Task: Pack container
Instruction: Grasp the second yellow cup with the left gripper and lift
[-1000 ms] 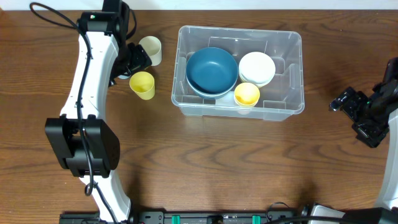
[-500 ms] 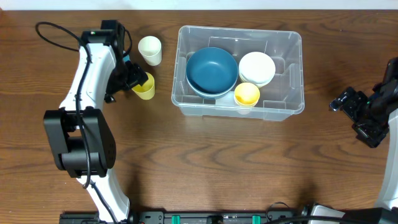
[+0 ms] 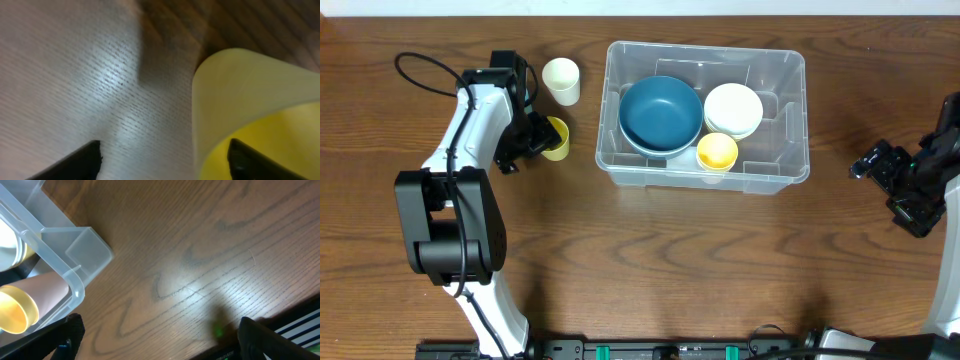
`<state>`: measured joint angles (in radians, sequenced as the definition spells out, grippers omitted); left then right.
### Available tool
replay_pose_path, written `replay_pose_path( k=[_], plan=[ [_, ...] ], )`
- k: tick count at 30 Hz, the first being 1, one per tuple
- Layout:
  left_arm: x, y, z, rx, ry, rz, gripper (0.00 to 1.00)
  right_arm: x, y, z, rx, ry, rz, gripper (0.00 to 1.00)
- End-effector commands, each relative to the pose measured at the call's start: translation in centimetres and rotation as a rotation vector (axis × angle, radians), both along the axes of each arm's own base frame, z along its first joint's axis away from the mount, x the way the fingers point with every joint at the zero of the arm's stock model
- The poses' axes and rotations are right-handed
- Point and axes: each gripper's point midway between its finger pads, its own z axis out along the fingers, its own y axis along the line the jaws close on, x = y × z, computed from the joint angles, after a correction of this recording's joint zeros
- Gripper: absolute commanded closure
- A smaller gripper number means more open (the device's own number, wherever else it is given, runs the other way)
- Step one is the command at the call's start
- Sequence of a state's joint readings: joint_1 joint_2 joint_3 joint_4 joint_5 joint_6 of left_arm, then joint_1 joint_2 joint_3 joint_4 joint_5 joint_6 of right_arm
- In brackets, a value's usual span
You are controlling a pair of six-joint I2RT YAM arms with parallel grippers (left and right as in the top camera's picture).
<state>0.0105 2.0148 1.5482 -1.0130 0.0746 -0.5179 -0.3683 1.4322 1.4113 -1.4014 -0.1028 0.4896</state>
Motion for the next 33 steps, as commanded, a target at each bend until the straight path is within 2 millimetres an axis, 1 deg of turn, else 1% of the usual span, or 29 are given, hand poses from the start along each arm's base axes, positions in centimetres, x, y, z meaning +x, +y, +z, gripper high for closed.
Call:
replay_pose_path(
  k=[1, 2, 4, 5, 7, 10, 13, 17, 21, 25, 29, 33],
  plan=[
    [-0.2, 0.0, -0.5, 0.003, 0.013, -0.009, 0.55, -0.1, -0.1, 0.3, 0.001, -0.010, -0.015, 0.01],
    [-0.2, 0.0, -0.5, 0.003, 0.012, -0.009, 0.67, -0.1, -0.1, 0.3, 0.001, -0.010, -0.015, 0.01],
    [-0.2, 0.0, -0.5, 0.003, 0.013, -0.009, 0.81, -0.1, -0.1, 0.3, 0.001, -0.010, -0.015, 0.01],
    [-0.2, 0.0, -0.5, 0.003, 0.015, -0.009, 0.87, -0.1, -0.1, 0.3, 0.000, -0.010, -0.015, 0.01],
    [-0.3, 0.0, -0.4, 0.002, 0.017, -0.009, 0.94, -0.1, -0.1, 0.3, 0.001, -0.010, -0.015, 0.01],
    [-0.5, 0.0, -0.4, 0.002, 0.027, -0.009, 0.94, -0.1, -0.1, 0.3, 0.001, -0.010, -0.015, 0.01],
    [-0.7, -0.2, 0.1, -0.010, 0.023, -0.013, 0.95, -0.1, -0.1, 0.3, 0.001, -0.010, -0.015, 0.01],
    [-0.4, -0.6, 2.1, -0.031, -0.035, -0.032, 0.94, -0.1, -0.1, 0.3, 0.001, -0.010, -0.015, 0.01],
    [-0.1, -0.6, 5.7, -0.028, -0.135, -0.038, 0.94, -0.1, -0.1, 0.3, 0.001, -0.010, -0.015, 0.01],
    [-0.4, -0.9, 10.7, -0.040, -0.272, -0.054, 0.94, -0.1, -0.1, 0.3, 0.001, -0.010, -0.015, 0.01],
    [-1.6, -1.9, 16.2, -0.063, -0.426, -0.081, 0.94, -0.1, -0.1, 0.3, 0.000, -0.010, -0.015, 0.01],
    [-3.3, -3.6, 20.8, -0.071, -0.565, -0.132, 0.94, -0.1, -0.1, 0.3, 0.001, -0.010, -0.015, 0.01]
  ],
)
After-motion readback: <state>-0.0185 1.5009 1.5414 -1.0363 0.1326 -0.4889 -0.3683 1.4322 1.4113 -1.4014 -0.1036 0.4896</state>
